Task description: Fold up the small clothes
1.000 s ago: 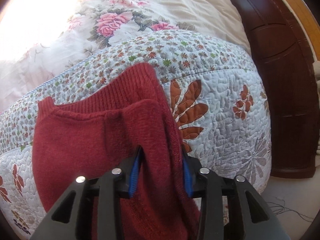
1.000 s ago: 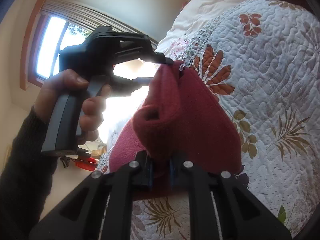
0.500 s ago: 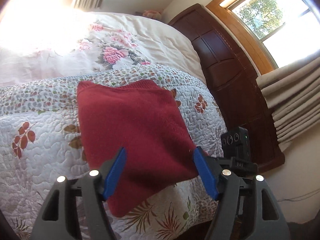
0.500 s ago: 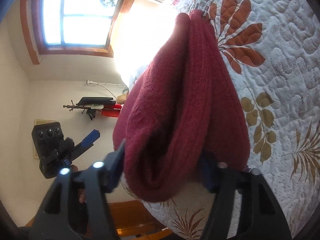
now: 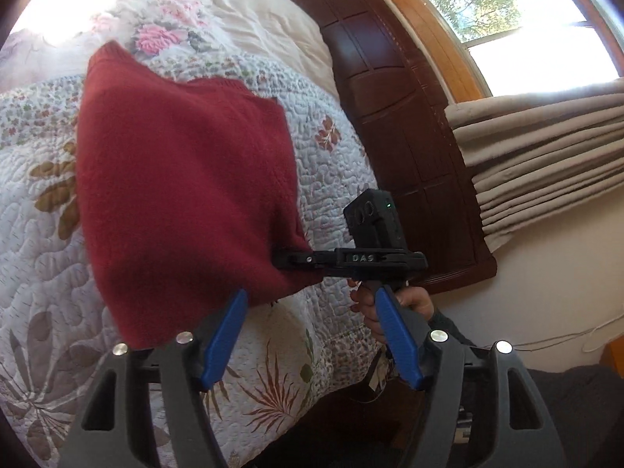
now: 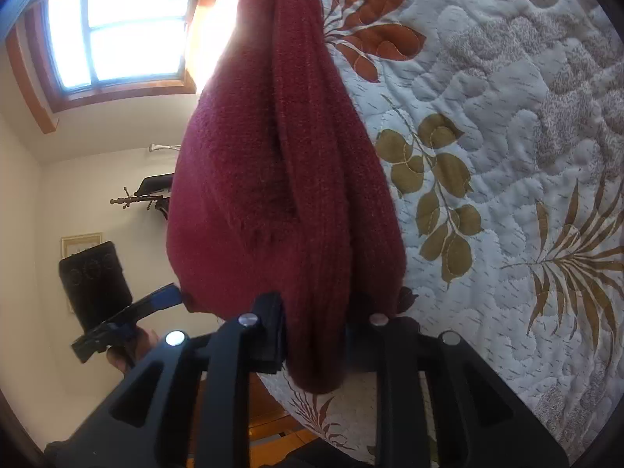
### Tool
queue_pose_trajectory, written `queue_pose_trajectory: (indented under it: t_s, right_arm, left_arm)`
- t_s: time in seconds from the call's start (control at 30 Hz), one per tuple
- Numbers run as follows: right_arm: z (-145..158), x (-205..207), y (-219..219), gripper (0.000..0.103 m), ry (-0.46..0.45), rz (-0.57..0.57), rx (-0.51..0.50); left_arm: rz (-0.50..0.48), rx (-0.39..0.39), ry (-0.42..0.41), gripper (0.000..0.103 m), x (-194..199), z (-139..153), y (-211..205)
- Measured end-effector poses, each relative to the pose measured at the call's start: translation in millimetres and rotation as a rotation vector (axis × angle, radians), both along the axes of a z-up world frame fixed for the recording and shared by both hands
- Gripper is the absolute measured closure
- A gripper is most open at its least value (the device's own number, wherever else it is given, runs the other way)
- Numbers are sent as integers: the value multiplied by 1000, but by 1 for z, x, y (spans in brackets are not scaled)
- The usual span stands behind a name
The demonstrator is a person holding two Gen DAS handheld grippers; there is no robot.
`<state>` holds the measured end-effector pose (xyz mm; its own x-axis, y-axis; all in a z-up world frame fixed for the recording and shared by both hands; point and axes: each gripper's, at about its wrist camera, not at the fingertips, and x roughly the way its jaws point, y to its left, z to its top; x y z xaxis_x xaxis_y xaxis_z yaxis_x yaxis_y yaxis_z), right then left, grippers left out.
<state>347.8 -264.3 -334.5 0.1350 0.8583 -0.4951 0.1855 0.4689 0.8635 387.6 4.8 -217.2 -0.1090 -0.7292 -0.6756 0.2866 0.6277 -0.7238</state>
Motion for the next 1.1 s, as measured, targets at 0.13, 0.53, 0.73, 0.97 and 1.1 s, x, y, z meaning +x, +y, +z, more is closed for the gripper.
queue_pose_trajectory:
  t_s: [0.13,0.53,0.73,0.97,1.1]
  right_arm:
    - [46,0,-28,56,-132,10,-125]
    - [56,115,-6,89,-208,-37,-264]
    - [78,115,-10,93,-309,-85,-320]
    - [30,134,-21,86,-209,-137,-355]
    - [70,99,-35,68,-274,-158,-314]
  left_arm:
    - [24,-6,42,38,-4,-23,8]
    - [31,-123,-37,36,5,21,-2]
    - [-15,-61,14,38,12,-5,-16]
    - [-39,-29,158,59,6,-45,-19]
    - [-22,-166,120,41,-6,1,2]
